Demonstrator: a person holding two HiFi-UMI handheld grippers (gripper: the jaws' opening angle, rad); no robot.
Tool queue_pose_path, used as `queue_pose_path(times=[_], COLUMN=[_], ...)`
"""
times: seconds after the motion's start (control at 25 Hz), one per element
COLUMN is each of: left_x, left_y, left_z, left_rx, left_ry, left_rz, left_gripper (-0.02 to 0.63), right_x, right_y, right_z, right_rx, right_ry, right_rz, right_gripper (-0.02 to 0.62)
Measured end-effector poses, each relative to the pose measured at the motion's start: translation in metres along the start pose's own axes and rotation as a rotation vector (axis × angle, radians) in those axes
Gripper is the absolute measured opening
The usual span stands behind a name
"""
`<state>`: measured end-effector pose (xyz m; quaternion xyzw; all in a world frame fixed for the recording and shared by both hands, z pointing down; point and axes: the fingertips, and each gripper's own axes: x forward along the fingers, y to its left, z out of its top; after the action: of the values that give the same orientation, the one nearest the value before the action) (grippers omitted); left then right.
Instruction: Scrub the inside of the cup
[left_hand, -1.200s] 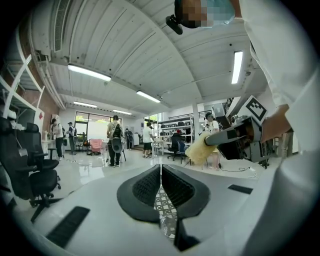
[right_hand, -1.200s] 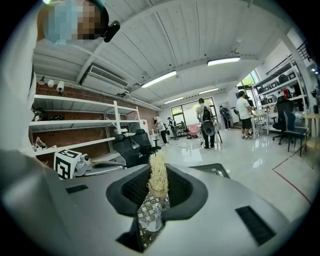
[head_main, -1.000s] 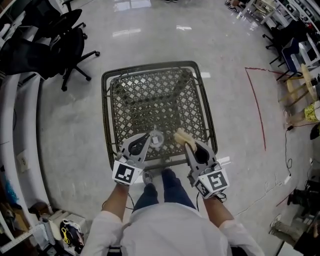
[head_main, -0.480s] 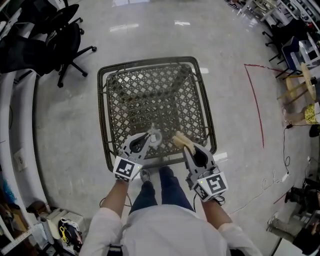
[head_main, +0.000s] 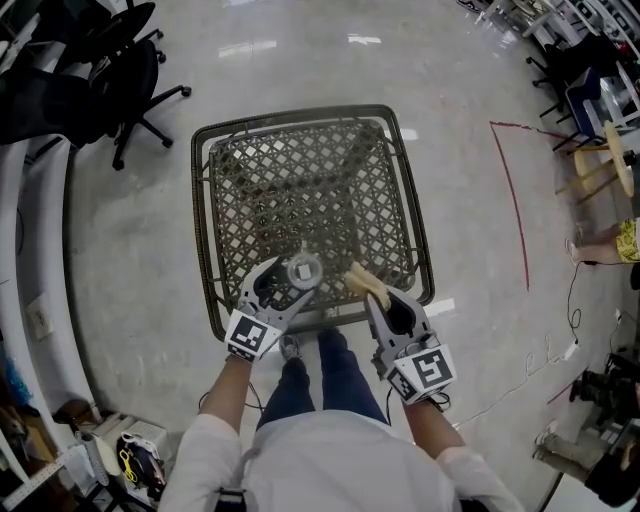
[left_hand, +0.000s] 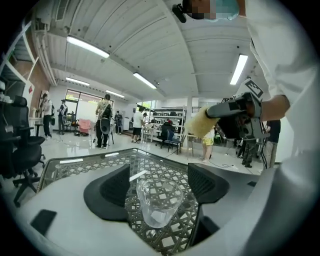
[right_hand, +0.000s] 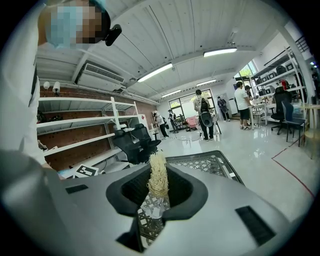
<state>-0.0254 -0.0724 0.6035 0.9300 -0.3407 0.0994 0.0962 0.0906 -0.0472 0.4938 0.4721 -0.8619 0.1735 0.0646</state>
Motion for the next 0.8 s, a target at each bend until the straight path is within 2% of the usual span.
queue_pose_path(times=[0.12, 0.36, 0.6, 0.8], left_x=[0.003, 0.013, 0.027, 0.045], left_y=[-0.004, -0.01, -0.003, -0.002], left_z=[-0.009, -0.035, -0.062, -0.073], left_rx=[0.016, 0.039, 0.009, -0.012], left_ry=[0.014, 0.075, 0.111, 0.119], left_rz=[-0.016, -0.031, 0.026, 0.03], left_gripper=[0.378, 0.393, 0.393, 0.393], right_x=[-0.001, -0.001, 0.002, 0.006], right_y=[0.0, -0.002, -0.005, -0.005], right_z=[-0.005, -0.011, -0.018, -0.025], right_rx=[-0.001, 0.002, 0.006, 0.014], right_ry=[0.014, 0.032, 0.043, 0.058], right_rz=[0.006, 0.02, 0.04, 0.051], right_gripper=[0.086, 0.086, 0.086, 0.086])
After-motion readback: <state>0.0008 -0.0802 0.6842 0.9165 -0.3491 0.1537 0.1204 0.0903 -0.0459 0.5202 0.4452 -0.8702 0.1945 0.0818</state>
